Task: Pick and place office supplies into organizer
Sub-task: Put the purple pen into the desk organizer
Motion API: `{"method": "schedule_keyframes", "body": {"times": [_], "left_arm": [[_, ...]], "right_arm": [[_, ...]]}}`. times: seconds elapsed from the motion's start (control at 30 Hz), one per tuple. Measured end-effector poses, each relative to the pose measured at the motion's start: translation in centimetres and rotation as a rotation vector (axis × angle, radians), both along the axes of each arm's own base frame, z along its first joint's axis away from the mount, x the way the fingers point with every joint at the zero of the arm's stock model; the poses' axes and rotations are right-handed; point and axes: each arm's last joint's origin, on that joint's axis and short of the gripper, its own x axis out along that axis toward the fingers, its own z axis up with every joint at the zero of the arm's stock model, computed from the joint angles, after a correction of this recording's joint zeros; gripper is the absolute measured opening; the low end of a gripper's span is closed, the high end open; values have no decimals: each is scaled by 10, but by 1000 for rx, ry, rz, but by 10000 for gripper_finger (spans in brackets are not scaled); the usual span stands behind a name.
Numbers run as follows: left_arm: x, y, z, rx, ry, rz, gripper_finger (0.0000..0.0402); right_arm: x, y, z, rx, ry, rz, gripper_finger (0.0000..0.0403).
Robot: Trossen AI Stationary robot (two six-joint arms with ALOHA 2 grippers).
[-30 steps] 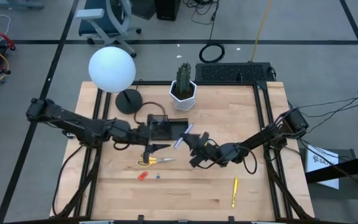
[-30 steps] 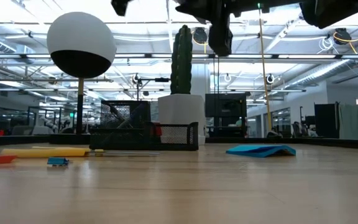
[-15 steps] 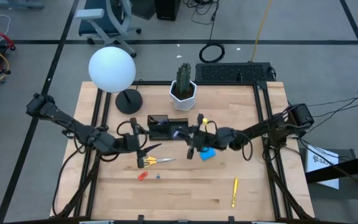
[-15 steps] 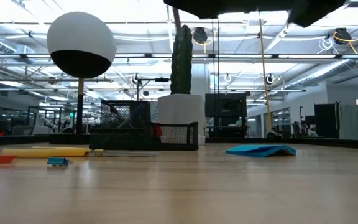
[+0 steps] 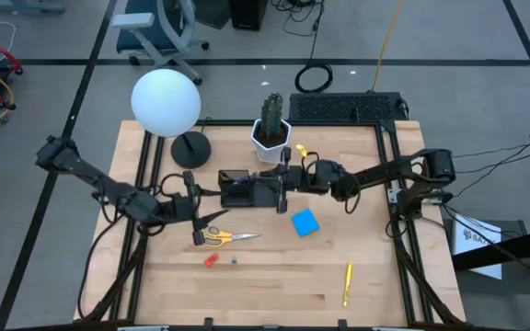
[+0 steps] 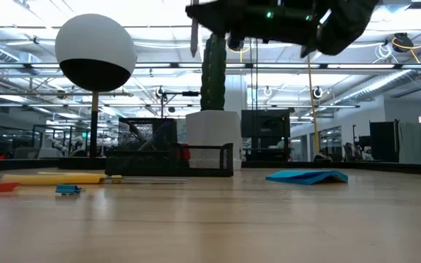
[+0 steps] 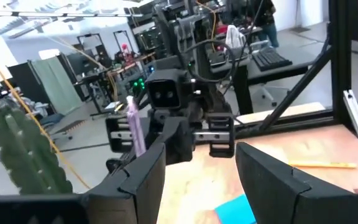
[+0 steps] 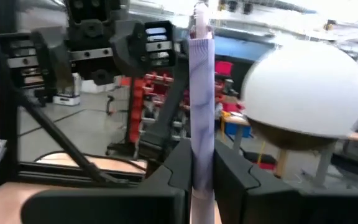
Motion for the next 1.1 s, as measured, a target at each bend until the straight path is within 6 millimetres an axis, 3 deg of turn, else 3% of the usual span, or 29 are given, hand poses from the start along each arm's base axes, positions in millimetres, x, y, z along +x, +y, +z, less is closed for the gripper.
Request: {"method": "schedule_keyframes", "body": {"times": [0.4,0.57,0.93,1.1], "left_arm": [[-33,42,-30,-79,-122,-20,202],[-36,49,-36,-112,-160,-10,202],[-35,48,-39,-164,-149,-45,202],[-35,47,-39,-174,-150,-49,202]], "right_arm": [[12,-29,-34,88,-79,45,31],[19,-40,-52,106,-134,74,31],[64,-55,-80,155,-77,123,31],[67,-62,-85,163,-38,113,31]]}}
